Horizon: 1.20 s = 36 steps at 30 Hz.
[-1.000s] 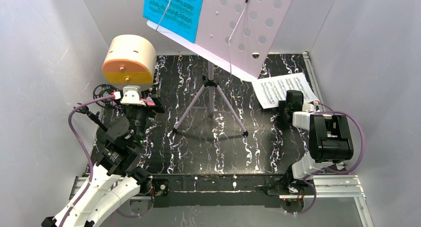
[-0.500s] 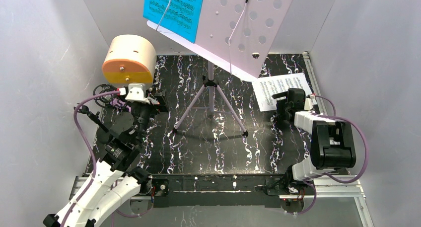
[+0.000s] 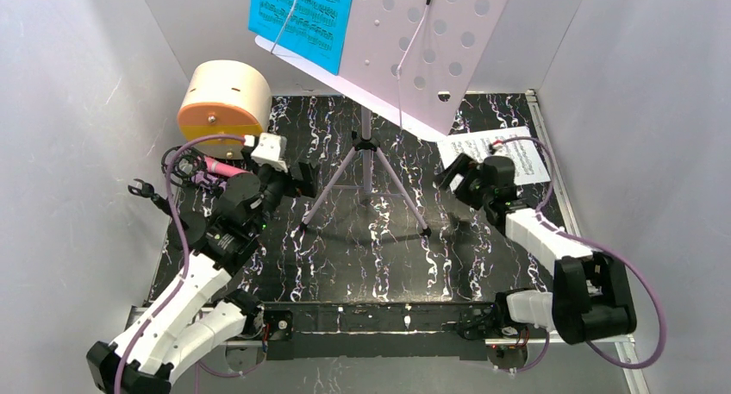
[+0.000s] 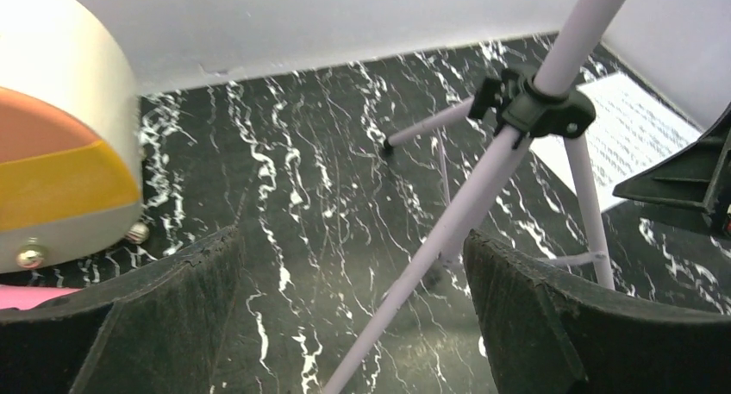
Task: Pack up the instrument practice props
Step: Adjust the music stand at the center of the board.
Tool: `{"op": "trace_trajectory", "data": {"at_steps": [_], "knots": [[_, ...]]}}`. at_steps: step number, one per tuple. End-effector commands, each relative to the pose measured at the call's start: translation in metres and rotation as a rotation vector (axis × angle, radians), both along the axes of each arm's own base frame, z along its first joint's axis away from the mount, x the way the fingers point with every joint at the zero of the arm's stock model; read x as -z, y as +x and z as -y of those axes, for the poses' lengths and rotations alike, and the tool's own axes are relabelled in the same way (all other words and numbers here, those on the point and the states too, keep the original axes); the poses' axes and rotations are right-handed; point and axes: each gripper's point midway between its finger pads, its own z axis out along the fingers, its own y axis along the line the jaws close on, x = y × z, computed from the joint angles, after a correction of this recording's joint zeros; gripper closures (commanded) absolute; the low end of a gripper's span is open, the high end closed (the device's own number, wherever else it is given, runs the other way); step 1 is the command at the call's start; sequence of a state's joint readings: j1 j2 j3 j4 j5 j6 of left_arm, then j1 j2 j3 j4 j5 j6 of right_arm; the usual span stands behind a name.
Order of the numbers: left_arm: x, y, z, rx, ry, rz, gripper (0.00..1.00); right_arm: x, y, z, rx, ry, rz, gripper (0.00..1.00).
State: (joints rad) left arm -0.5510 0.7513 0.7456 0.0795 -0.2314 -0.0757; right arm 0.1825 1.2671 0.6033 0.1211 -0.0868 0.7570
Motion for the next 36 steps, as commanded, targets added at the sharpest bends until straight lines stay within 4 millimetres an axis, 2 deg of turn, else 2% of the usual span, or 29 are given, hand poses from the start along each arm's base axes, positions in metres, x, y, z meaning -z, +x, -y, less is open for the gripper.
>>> {"op": "trace_trajectory", "data": {"at_steps": [1,3,6,9,14,24,32,36], "knots": [[0.010,0.003,0.025,0.116,-0.009,-0.043,0.04,-0.021,-0.027,-0.047,-0.301,-0.079,0.206,0.01],[0.018,0.004,0.032,0.149,0.015,-0.058,0.04,-0.032,-0.043,-0.069,-0.412,-0.081,0.295,0.01],[0.032,0.005,0.044,0.211,0.048,-0.084,0.04,-0.037,-0.061,-0.089,-0.512,-0.122,0.360,0.01],[0.046,0.001,0.063,0.324,0.061,-0.109,0.05,-0.035,-0.074,-0.098,-0.570,-0.169,0.396,0.02],[0.061,-0.003,0.084,0.448,0.075,-0.141,0.06,-0.042,-0.087,-0.104,-0.608,-0.177,0.517,0.03],[0.089,0.006,0.104,0.546,0.088,-0.199,0.14,-0.036,-0.075,-0.107,-0.615,-0.241,0.605,0.06],[0.103,0.032,0.097,0.533,0.109,-0.181,0.22,-0.029,-0.071,-0.109,-0.660,-0.304,0.645,0.08],[0.111,0.044,0.095,0.557,0.098,-0.197,0.30,-0.022,-0.068,-0.107,-0.674,-0.343,0.632,0.14]]}}
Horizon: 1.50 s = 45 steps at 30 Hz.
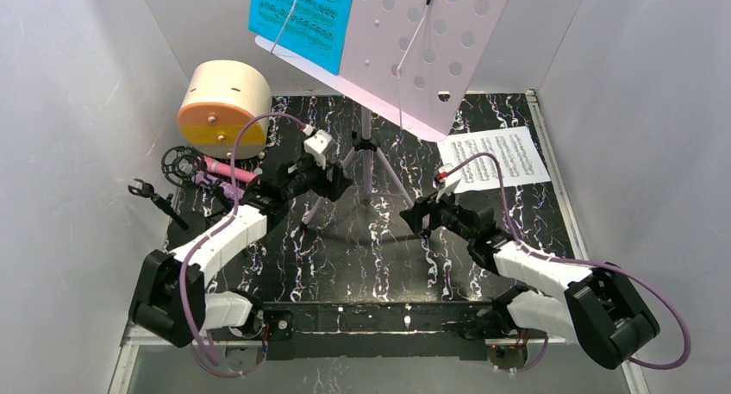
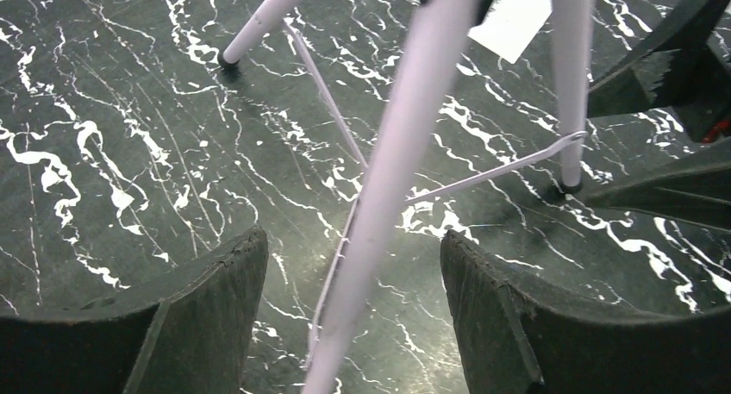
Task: Pack up the instrument practice props
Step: Adjust the music stand at the center of the board.
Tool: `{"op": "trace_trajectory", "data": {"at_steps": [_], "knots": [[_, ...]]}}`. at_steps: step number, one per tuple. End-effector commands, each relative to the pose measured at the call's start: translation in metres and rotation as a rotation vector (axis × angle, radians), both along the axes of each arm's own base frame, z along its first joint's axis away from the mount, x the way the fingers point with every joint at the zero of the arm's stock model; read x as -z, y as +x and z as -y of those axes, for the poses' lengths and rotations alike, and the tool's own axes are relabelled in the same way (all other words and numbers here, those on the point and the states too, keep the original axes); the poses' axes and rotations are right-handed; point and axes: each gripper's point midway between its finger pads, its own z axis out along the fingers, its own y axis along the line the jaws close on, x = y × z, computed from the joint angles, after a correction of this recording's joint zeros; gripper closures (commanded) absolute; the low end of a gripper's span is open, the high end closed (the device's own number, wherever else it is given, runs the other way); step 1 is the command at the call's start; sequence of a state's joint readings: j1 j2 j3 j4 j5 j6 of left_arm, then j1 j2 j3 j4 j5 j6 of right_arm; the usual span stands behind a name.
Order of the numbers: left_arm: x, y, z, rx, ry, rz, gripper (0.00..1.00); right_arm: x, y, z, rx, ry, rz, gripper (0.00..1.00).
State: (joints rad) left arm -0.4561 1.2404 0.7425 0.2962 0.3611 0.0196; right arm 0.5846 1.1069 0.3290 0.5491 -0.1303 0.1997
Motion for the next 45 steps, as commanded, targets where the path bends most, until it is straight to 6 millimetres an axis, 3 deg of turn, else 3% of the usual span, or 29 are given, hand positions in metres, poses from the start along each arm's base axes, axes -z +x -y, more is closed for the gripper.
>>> {"op": "trace_trajectory", "data": {"at_steps": [1,5,8,10,15,18,21,31,39,45], "knots": [[0.001,0.010,0.003,0.062,-0.016,0.026,0.31,-0.008,0.010,-0.002,-0.006,-0.026,0.081,0.15],[0.018,0.010,0.005,0.115,0.024,-0.006,0.51,-0.007,0.017,-0.004,-0.008,-0.050,0.090,0.23],[0.017,0.009,0.005,0.124,0.026,-0.004,0.72,-0.002,0.020,-0.005,-0.025,-0.089,0.091,0.32],[0.012,0.007,0.004,0.122,0.021,0.011,0.82,0.000,0.023,-0.004,-0.028,-0.113,0.108,0.36],[0.004,0.004,0.004,0.097,-0.018,0.019,0.94,-0.002,0.037,-0.005,-0.042,-0.175,0.165,0.52],[0.002,0.004,0.001,0.052,-0.030,0.010,0.98,-0.003,0.053,-0.006,-0.060,-0.200,0.201,0.73],[-0.005,0.002,0.001,-0.001,-0.052,0.005,1.00,-0.003,0.069,-0.005,-0.076,-0.199,0.231,0.80],[-0.029,-0.009,0.015,-0.153,-0.103,0.009,1.00,-0.002,0.135,-0.008,-0.169,-0.236,0.338,0.86],[-0.013,-0.011,0.034,-0.249,-0.182,-0.042,1.00,-0.006,0.181,-0.019,-0.269,-0.309,0.405,0.84],[0.007,-0.010,0.042,-0.301,-0.223,-0.027,1.00,0.005,0.197,-0.021,-0.304,-0.391,0.460,0.83]]}}
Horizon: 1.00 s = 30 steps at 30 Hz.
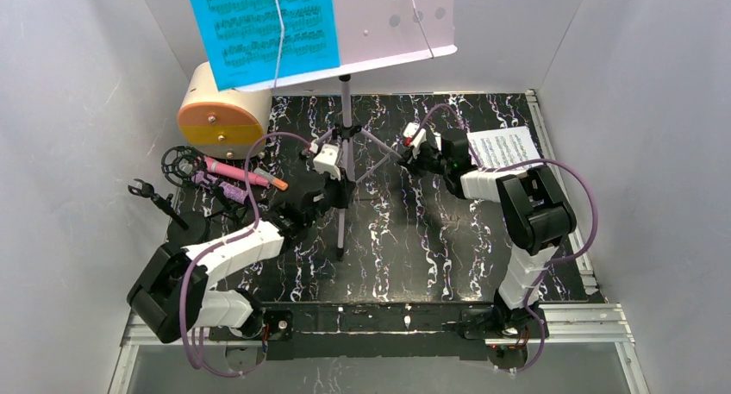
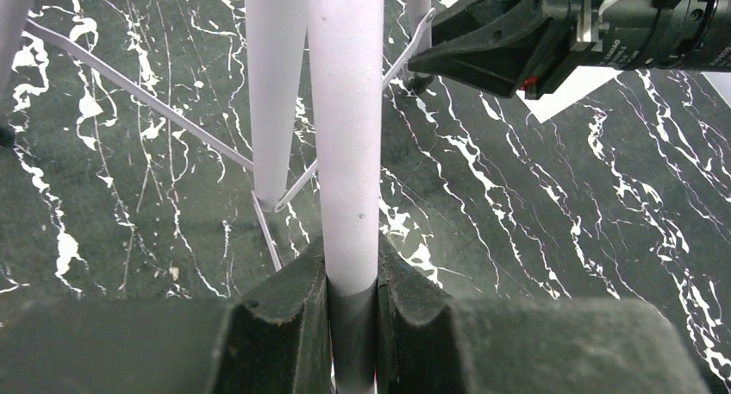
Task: Pack up the instrument practice props
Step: Adjust the music stand at the center of the board.
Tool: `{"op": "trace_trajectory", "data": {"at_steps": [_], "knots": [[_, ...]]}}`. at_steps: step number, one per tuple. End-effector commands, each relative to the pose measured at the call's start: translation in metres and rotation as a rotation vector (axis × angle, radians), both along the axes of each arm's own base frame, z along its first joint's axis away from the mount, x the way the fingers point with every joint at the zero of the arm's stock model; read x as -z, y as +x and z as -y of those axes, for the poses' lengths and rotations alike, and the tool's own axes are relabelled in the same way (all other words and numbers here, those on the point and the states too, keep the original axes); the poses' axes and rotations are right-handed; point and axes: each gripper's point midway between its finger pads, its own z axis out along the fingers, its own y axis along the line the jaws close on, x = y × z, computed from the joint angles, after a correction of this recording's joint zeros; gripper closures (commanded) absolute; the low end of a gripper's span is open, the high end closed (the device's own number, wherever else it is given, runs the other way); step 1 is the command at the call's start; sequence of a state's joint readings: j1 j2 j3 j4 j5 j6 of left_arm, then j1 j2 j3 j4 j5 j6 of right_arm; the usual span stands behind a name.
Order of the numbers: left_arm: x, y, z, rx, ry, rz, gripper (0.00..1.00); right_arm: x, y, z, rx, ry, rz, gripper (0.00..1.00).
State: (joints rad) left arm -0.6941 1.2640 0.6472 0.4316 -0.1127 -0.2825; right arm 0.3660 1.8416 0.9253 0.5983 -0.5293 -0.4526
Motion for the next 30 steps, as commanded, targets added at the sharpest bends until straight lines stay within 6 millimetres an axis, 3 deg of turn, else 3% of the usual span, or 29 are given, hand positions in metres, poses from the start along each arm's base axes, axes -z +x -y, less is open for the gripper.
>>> {"op": "trace_trajectory", "data": {"at_steps": [1,8,15,20,24,30], "knots": [[-0.015,0.000,0.022,-0.008,-0.115,0.085,1.00,-0.012,0.034,0.006,0.023,-0.057,0.137,0.83],[0.018,0.003,0.036,-0.026,-0.115,0.069,1.00,-0.002,0.045,0.006,-0.004,-0.109,0.240,0.84],[0.017,0.007,0.055,-0.025,-0.137,0.080,1.00,0.007,0.070,0.003,-0.009,-0.175,0.264,0.78],[0.026,0.005,0.063,-0.024,-0.171,0.048,1.00,0.009,0.074,0.000,-0.014,-0.170,0.257,0.74],[0.032,0.002,0.061,-0.042,-0.196,0.029,1.00,0.002,0.070,0.001,-0.011,-0.154,0.261,0.62],[0.027,0.002,0.057,-0.051,-0.199,0.044,0.83,-0.014,0.064,0.003,0.027,-0.104,0.245,0.46]]}}
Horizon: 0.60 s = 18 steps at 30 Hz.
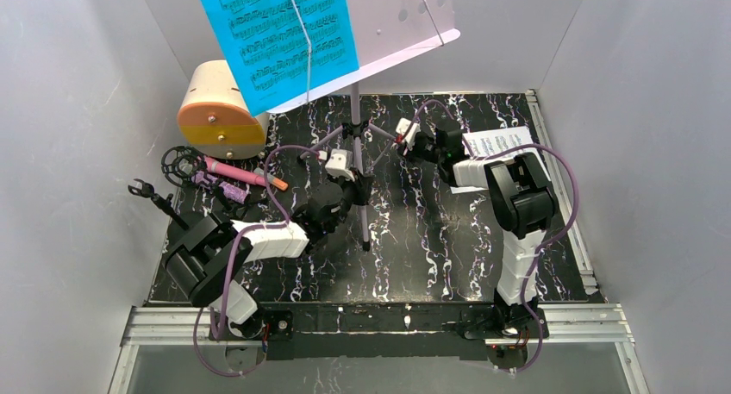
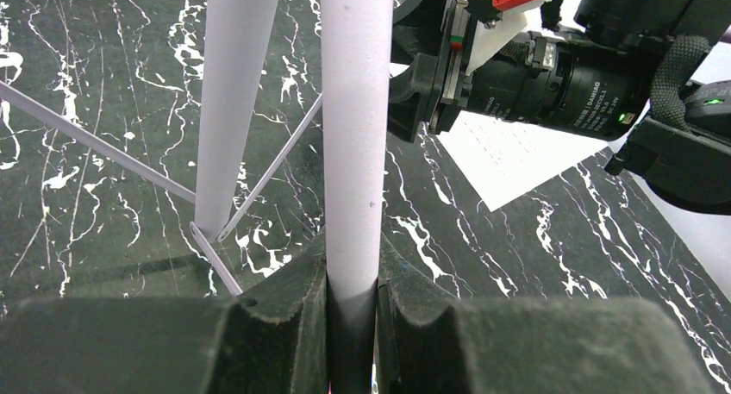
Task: Pack up the instrument practice props
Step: Adjust the music stand at the center of the board.
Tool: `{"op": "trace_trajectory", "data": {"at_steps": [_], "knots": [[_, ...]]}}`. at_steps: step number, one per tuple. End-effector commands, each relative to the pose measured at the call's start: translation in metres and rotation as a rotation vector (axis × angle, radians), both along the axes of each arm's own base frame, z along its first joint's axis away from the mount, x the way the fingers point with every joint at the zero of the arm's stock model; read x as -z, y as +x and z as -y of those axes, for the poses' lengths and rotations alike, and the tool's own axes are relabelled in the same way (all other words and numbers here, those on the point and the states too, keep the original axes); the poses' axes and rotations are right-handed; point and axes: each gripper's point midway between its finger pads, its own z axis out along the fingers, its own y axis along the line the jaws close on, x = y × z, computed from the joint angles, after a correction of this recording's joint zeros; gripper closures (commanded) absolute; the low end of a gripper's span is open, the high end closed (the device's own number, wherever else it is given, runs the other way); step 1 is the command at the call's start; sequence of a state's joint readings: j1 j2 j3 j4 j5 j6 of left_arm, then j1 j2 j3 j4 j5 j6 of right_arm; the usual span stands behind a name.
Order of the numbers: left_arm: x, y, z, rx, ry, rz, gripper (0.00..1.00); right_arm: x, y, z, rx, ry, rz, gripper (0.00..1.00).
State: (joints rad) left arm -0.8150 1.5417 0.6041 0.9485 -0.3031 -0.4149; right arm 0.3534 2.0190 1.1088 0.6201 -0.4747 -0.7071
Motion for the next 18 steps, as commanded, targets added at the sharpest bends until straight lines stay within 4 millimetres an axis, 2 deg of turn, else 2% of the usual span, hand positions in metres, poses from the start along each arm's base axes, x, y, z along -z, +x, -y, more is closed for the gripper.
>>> {"op": "trace_trajectory", "data": {"at_steps": [1,5,10,13,16,18], "knots": [[0.016,-0.018,0.006,0.044,0.011,-0.051,0.79,-0.023,0.000,0.004,0.045,0.060,0.013,0.43],[0.008,-0.019,0.002,0.037,0.003,-0.034,0.64,-0.029,-0.006,0.010,0.084,0.083,-0.001,0.35],[-0.008,-0.022,0.003,0.056,-0.024,-0.009,0.38,-0.044,-0.015,0.023,0.176,0.155,-0.025,0.28],[-0.018,-0.024,-0.001,0.061,-0.037,0.003,0.28,-0.055,-0.026,0.031,0.230,0.221,-0.047,0.23],[-0.026,-0.024,-0.009,0.055,-0.038,0.012,0.21,-0.063,-0.039,0.036,0.286,0.288,-0.119,0.21],[-0.028,-0.023,-0.016,0.048,-0.036,0.007,0.17,-0.076,-0.050,0.039,0.318,0.362,-0.173,0.21]]}}
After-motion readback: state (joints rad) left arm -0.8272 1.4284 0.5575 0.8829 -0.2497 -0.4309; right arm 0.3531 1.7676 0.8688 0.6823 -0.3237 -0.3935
